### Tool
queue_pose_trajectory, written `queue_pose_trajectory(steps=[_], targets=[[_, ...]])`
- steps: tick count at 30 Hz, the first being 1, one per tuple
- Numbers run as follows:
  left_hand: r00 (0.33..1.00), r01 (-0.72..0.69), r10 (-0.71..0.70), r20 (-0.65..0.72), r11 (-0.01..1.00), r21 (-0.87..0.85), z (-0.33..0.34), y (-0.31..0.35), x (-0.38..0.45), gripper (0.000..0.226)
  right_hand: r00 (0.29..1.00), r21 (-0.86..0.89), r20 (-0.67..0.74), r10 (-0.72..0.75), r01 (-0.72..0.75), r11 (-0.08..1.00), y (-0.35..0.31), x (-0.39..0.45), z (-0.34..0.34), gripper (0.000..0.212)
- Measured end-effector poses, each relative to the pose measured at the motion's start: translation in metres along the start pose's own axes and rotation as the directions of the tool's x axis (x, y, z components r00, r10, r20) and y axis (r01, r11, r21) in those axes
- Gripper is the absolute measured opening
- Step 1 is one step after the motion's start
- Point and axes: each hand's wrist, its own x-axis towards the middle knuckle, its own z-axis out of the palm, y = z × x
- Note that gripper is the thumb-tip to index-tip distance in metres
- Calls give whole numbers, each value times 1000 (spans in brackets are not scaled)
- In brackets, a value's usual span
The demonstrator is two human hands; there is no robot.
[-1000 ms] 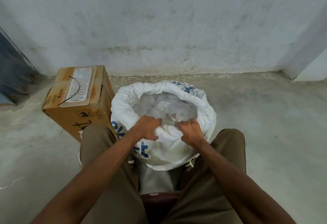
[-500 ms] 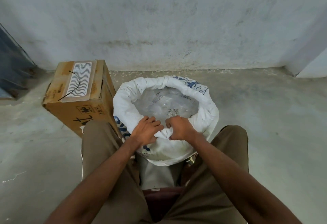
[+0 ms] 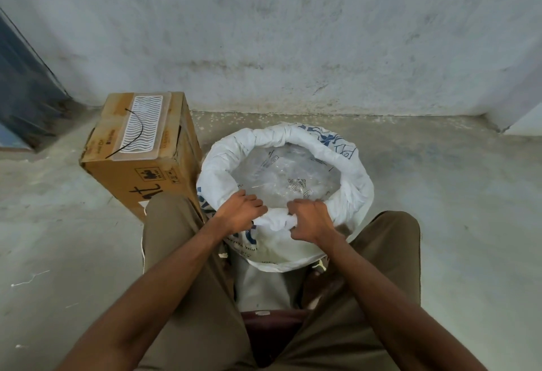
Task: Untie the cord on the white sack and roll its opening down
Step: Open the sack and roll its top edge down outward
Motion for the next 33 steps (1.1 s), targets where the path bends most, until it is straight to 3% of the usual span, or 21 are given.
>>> queue_pose_trajectory(steps=[3, 5, 6, 8, 10, 13, 16, 18, 22, 25, 27, 29, 33], targets=[[976, -74, 92, -196, 993, 97, 16, 0, -3, 24, 991, 179, 121, 55, -76, 981, -4, 10, -16, 67], [942, -96, 146, -301, 980, 174, 21, 3, -3, 19, 951, 278, 305, 51, -140, 950, -10, 21, -22, 81], [929, -106, 162, -332, 978, 181, 24, 5, -3, 18, 929, 265, 367, 31, -137, 954, -13, 26, -25, 82], [931, -129, 171, -323, 981, 147, 24, 7, -4, 21, 935, 141, 355, 16, -70, 988, -19, 33, -21, 80], [961, -152, 158, -226, 987, 43, 20, 5, -8, 28, 960, 82, 279, 20, -45, 996, -26, 34, -10, 74], [998, -63, 53, -41, 943, -325, 9, 2, -17, 45, 973, 61, 229, 20, -35, 998, -32, 30, 12, 51], [996, 56, -88, -33, 838, -543, 13, -1, -23, 79, 987, 26, 159, 2, -7, 1000, -39, 24, 27, 30], [992, 103, -125, -11, 860, -500, 11, -6, -22, 84, 992, -20, 129, -10, 12, 1000, -41, 21, 35, 30], [994, 86, -76, 81, 987, -134, 13, -15, -8, 73, 996, -106, 47, -79, 84, 991, -44, 7, 46, 33], [992, 41, -26, 121, 992, -116, 18, -9, 1, 57, 990, -148, -39, -137, 130, 980, -42, -2, 54, 38], [991, 28, -15, 130, 994, -103, 18, -5, 4, 52, 992, -91, -3, -130, 129, 987, -39, -2, 52, 36], [997, 13, -7, 76, 997, -81, 23, -4, 6, 44, 996, -4, 32, -85, 85, 996, -34, 2, 45, 33], [988, -57, 52, -145, 998, -35, 40, 0, 6, 23, 995, 215, 75, 59, -74, 974, -39, 17, 28, 68]])
